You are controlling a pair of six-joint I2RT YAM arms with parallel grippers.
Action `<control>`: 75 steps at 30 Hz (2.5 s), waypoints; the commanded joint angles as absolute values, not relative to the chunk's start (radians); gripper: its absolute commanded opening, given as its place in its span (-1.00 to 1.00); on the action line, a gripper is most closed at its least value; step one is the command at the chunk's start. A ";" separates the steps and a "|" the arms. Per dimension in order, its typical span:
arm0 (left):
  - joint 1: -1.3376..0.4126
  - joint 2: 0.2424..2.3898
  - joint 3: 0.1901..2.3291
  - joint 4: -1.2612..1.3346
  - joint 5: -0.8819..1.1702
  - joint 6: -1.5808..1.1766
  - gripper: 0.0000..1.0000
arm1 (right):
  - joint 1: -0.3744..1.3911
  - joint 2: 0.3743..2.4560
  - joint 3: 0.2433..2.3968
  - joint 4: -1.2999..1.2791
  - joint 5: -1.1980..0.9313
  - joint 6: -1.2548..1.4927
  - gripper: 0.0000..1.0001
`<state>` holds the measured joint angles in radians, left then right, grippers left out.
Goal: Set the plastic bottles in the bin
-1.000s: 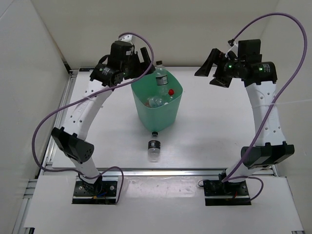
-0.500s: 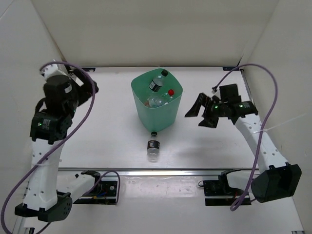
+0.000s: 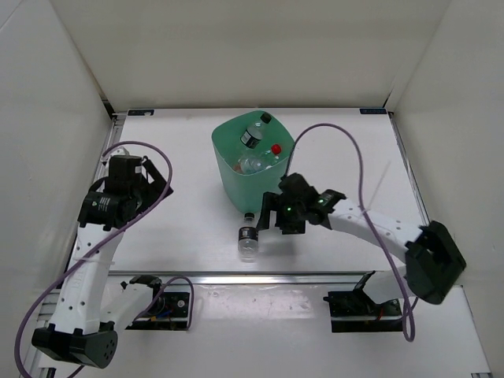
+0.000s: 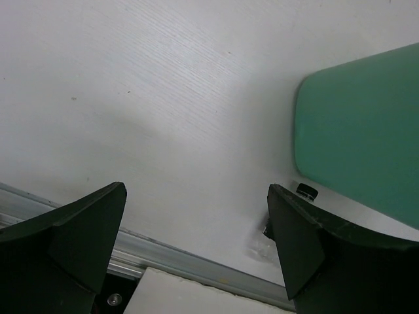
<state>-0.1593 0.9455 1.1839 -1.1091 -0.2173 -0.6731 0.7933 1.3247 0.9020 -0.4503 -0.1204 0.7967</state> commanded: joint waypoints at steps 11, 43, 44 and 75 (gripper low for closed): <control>-0.184 0.928 1.135 -1.126 -0.193 -0.680 1.00 | 1.009 1.641 1.043 -0.313 0.166 0.870 0.97; -0.184 0.828 1.057 -1.117 -0.255 -0.670 1.00 | 1.028 1.347 1.549 -0.844 0.282 0.863 -0.37; -0.184 0.828 1.048 -1.117 -0.255 -0.670 1.00 | 1.028 1.400 1.621 -0.844 0.282 0.818 -0.36; -0.195 0.804 1.014 -1.115 -0.328 -0.692 1.00 | 0.250 1.345 1.933 -1.017 -0.256 0.578 1.00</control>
<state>-0.1921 0.8074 1.0016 -1.1248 -0.2874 -0.6800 0.3046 1.3170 1.9469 -0.9825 -0.1726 0.6590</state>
